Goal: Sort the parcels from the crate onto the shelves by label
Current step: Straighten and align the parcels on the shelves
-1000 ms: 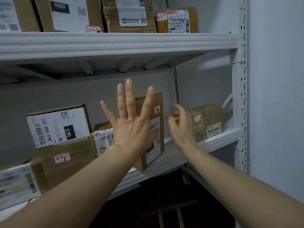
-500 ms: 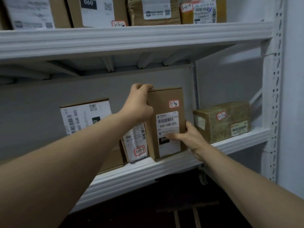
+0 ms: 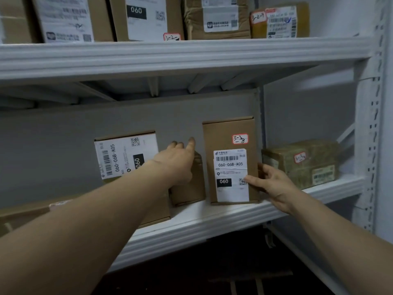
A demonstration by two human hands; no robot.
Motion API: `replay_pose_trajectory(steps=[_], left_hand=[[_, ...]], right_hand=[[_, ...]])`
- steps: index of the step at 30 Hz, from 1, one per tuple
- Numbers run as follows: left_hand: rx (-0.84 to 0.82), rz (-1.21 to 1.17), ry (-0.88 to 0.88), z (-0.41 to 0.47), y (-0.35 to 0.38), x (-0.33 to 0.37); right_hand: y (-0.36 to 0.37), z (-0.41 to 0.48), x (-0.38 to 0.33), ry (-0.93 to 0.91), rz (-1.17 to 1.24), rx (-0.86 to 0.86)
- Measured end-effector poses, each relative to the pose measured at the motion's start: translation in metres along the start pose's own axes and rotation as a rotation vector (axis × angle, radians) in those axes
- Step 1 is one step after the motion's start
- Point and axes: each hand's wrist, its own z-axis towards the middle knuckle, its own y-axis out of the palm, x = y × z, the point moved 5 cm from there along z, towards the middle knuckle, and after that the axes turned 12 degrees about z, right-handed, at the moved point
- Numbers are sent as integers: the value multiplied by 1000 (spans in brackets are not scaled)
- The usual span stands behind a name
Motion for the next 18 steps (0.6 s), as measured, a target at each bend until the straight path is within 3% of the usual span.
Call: replay_pose_trajectory(steps=[3, 9, 14, 18], left_hand=[[33, -20, -16, 7, -2, 6], [-72, 12, -31, 25, 11, 16], [59, -49, -118, 26, 1, 21], [-44, -79, -123, 30, -1, 19]], right_hand=[[-4, 2, 3, -27, -8, 25], [-3, 4, 9, -128, 15, 81], [-4, 9, 13, -173, 16, 83], [-7, 13, 14, -173, 49, 108]])
